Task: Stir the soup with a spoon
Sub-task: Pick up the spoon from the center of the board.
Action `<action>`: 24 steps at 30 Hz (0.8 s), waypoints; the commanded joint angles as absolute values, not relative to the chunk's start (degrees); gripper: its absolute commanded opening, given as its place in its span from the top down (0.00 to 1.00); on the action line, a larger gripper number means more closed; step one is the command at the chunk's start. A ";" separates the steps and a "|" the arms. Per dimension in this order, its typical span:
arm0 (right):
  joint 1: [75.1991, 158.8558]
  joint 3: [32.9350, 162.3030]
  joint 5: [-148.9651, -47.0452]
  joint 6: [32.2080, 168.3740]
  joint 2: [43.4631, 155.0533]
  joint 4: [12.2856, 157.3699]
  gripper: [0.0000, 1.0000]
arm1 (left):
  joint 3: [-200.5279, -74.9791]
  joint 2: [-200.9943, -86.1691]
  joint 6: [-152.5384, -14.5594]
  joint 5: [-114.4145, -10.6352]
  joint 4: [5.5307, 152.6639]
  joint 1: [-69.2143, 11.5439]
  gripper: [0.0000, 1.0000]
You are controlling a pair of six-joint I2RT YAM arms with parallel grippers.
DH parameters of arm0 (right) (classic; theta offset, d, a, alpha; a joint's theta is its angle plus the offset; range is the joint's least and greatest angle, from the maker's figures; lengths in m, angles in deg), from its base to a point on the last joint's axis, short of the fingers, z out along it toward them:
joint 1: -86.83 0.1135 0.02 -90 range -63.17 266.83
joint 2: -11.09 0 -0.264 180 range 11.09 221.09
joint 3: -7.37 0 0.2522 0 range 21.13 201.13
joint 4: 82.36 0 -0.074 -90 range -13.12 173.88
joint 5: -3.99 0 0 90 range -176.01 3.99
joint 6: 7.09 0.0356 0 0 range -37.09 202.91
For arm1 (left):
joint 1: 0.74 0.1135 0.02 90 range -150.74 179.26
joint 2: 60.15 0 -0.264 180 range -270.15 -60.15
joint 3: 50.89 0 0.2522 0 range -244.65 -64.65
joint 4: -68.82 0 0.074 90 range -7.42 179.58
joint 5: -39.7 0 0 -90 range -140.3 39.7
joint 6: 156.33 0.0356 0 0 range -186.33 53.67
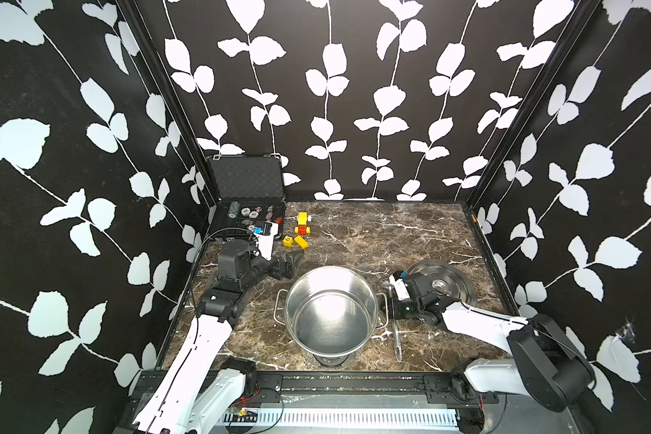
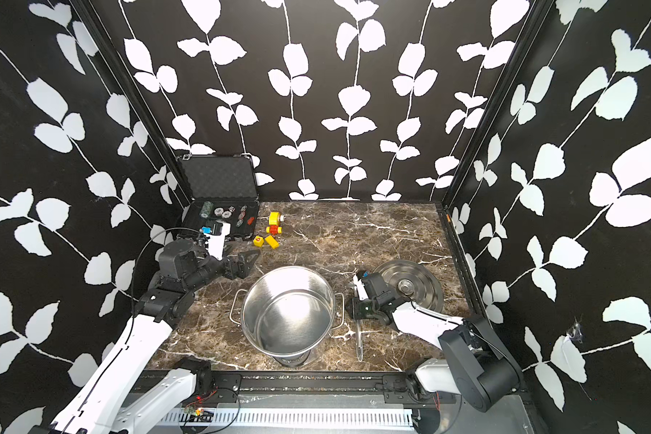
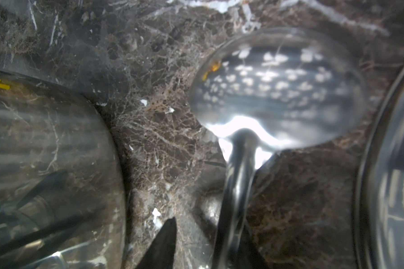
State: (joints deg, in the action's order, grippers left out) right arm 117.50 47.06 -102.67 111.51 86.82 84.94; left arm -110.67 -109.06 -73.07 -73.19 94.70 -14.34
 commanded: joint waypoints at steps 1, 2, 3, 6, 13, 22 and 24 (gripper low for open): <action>116.92 46.49 -102.89 112.05 86.71 87.36 0.73 | -112.75 -109.08 -72.15 -75.58 92.98 -14.25 0.08; 116.58 46.52 -103.10 112.42 86.57 87.73 0.77 | -112.84 -109.27 -72.15 -76.08 92.83 -14.46 0.10; 116.23 46.50 -103.45 112.82 86.39 88.07 0.82 | -112.94 -109.36 -72.02 -76.55 92.75 -14.80 0.11; 114.97 46.75 -104.96 114.05 85.47 89.04 0.91 | -113.26 -109.80 -69.66 -76.18 92.82 -17.76 0.12; 111.74 51.17 -107.46 114.65 79.16 81.96 1.00 | -116.40 -112.70 -50.00 -68.08 96.18 -33.08 0.14; 110.17 67.07 -114.76 114.22 66.67 62.95 1.00 | -115.15 -119.26 -8.34 -54.41 90.03 -58.05 0.12; 110.28 70.06 -118.30 115.33 65.94 61.12 1.00 | -115.01 -121.52 -3.49 -52.54 85.33 -60.88 0.12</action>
State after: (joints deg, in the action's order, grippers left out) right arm 110.33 66.71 -112.14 114.48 67.21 66.58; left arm -115.22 -119.75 -19.35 -58.66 91.84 -57.66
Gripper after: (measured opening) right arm 0.056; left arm 0.879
